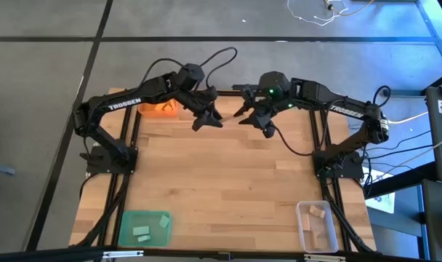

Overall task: Sort & place blocks by color
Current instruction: Put the brown block into the transparent bin

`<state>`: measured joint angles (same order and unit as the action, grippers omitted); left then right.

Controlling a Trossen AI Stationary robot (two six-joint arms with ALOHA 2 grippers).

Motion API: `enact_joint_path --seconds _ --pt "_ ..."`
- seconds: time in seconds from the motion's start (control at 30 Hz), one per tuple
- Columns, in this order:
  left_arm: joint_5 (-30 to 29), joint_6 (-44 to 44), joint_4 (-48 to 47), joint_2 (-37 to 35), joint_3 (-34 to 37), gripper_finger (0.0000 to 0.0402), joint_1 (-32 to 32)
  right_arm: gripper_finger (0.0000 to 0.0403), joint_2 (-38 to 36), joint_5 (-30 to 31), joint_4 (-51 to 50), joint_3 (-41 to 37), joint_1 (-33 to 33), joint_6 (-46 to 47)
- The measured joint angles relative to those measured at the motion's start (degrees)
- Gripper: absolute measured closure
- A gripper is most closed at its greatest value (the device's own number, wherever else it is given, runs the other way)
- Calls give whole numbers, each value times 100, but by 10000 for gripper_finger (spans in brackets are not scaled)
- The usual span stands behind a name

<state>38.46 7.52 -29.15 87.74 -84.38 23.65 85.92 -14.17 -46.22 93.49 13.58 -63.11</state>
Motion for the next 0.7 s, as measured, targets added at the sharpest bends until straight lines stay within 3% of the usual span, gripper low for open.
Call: enact_joint_path --seconds 0.7 --pt "-62 86 -81 4 0 282 -58 251 368 4 371 0 -131 -14"
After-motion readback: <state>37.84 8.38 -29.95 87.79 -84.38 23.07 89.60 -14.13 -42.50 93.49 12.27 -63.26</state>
